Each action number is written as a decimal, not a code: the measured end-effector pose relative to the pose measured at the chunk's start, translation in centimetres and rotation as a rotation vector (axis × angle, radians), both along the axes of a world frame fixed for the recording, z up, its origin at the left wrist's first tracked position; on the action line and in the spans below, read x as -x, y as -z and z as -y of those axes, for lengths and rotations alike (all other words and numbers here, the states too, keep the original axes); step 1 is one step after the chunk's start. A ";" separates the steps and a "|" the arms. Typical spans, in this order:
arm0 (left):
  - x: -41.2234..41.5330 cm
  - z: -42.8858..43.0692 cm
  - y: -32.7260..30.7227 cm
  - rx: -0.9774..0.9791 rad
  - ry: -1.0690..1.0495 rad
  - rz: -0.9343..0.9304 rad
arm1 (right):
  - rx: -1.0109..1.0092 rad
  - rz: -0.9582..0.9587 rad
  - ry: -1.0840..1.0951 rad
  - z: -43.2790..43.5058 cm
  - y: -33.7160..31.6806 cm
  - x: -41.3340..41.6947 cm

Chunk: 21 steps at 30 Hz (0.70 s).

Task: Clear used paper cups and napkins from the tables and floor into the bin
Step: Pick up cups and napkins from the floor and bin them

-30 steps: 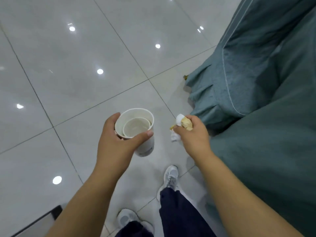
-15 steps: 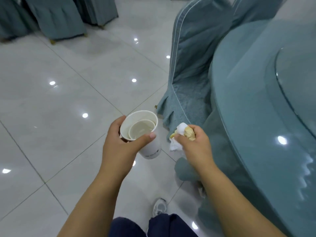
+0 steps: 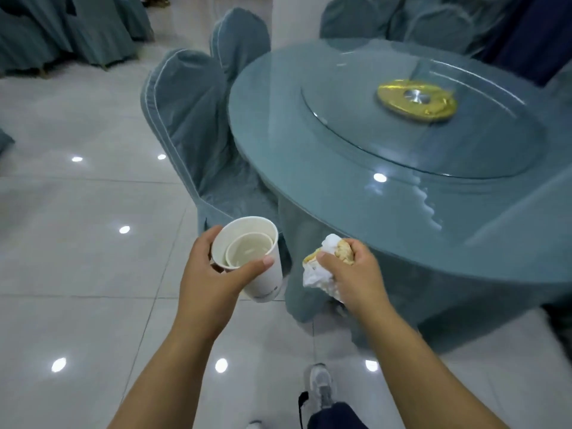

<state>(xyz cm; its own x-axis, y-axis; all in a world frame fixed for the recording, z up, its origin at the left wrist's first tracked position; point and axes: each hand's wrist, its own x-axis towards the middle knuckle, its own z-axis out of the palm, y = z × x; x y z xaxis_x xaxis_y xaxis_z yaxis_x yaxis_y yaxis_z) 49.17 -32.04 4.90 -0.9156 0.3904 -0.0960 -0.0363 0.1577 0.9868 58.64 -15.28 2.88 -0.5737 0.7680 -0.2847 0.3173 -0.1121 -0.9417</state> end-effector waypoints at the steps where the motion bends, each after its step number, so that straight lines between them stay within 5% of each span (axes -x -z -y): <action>1: -0.1 -0.2 0.1 0.003 0.024 -0.004 | 0.008 0.016 0.014 0.1 0.0 -0.7; 21: -23.7 -22.0 0.7 0.023 0.906 0.066 | 0.076 0.152 0.830 -7.2 0.8 -36.2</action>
<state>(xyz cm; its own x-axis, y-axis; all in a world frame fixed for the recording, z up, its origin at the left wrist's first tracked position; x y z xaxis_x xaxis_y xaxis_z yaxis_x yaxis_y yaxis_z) 72.89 -10.03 4.22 -0.2515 0.9555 -0.1541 0.0542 0.1729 0.9835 94.86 -8.12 2.12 0.2164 0.8990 -0.3807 0.2273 -0.4256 -0.8759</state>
